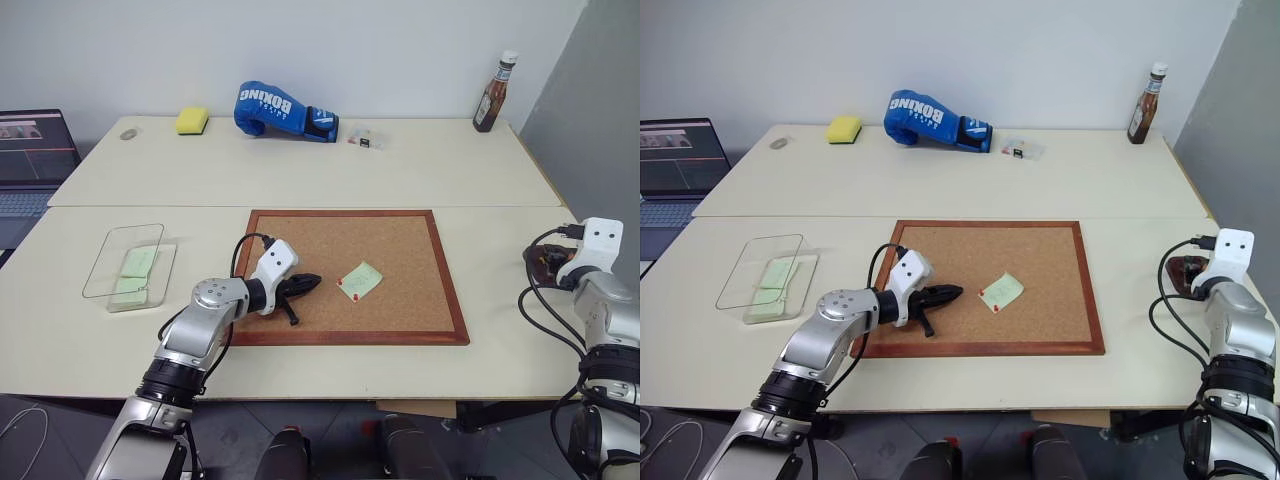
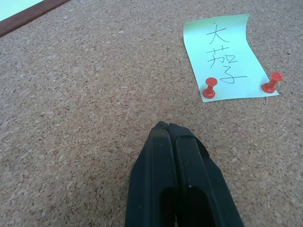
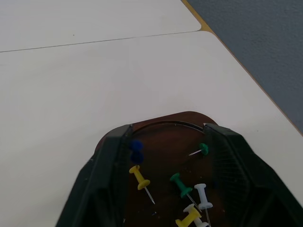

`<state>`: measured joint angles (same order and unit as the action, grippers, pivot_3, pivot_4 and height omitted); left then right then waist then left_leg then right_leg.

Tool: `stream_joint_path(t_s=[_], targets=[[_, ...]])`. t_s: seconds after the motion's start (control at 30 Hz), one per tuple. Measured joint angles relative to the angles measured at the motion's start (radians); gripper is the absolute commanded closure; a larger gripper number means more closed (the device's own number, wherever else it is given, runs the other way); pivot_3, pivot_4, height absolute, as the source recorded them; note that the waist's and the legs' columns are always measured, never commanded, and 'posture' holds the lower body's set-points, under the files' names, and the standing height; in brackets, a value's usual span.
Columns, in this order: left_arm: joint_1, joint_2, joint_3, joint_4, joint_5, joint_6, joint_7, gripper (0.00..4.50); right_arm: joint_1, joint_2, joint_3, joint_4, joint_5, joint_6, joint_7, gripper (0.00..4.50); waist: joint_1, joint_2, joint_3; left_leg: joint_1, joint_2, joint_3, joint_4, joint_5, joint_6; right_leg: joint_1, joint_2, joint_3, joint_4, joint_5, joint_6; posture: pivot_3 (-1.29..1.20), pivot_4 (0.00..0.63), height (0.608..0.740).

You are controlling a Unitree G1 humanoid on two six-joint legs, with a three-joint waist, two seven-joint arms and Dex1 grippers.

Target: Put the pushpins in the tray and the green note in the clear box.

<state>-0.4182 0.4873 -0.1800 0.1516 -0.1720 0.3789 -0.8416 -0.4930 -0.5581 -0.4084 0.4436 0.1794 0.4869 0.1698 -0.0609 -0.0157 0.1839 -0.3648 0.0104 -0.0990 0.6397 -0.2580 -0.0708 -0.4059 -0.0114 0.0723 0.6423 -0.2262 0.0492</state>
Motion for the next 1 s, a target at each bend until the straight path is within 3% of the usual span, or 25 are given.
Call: stream_joint_path(t_s=[0.13,0.2,0.6,0.9,1.0], targets=[[-0.001,0.000,0.000,0.002,0.000,0.000,0.000,4.50,0.000,-0.012,0.000,0.005,0.000,0.000,-0.001,0.26,0.000,0.000,0.000,0.000,0.000,0.000,0.000,0.000,0.000,0.000,0.000,0.000,0.000,0.000,0.000,0.00,0.150,0.740],[-0.001,0.000,0.000,0.002,0.000,0.000,0.000,4.50,0.000,-0.012,0.000,0.005,0.001,0.000,-0.001,0.03,0.000,0.000,0.000,0.000,0.000,0.000,0.000,0.000,0.000,0.000,0.000,0.000,0.000,0.000,0.000,0.00,0.150,0.740],[-0.005,0.000,-0.004,0.006,0.000,-0.004,-0.001,4.50,0.018,0.029,0.002,-0.110,0.100,0.001,0.080,0.03,0.001,0.000,0.000,0.000,0.000,-0.001,0.000,0.000,0.000,0.000,0.000,0.000,-0.001,0.000,0.000,0.00,0.150,0.740],[-0.004,0.000,-0.006,0.006,0.000,-0.011,-0.002,4.50,0.077,-0.002,0.035,-0.214,0.058,-0.044,0.090,0.03,0.003,0.001,0.001,-0.001,0.000,0.000,0.000,0.000,0.000,-0.001,0.000,0.000,-0.002,-0.001,0.001,0.00,0.150,0.740],[-0.003,0.001,-0.005,0.006,0.000,-0.012,-0.002,4.50,0.108,-0.025,0.076,-0.322,0.066,-0.065,0.174,0.03,0.002,0.001,0.001,-0.001,0.000,-0.001,0.000,0.000,0.000,-0.001,-0.001,-0.001,-0.002,-0.001,0.001,0.00,0.150,0.740]])
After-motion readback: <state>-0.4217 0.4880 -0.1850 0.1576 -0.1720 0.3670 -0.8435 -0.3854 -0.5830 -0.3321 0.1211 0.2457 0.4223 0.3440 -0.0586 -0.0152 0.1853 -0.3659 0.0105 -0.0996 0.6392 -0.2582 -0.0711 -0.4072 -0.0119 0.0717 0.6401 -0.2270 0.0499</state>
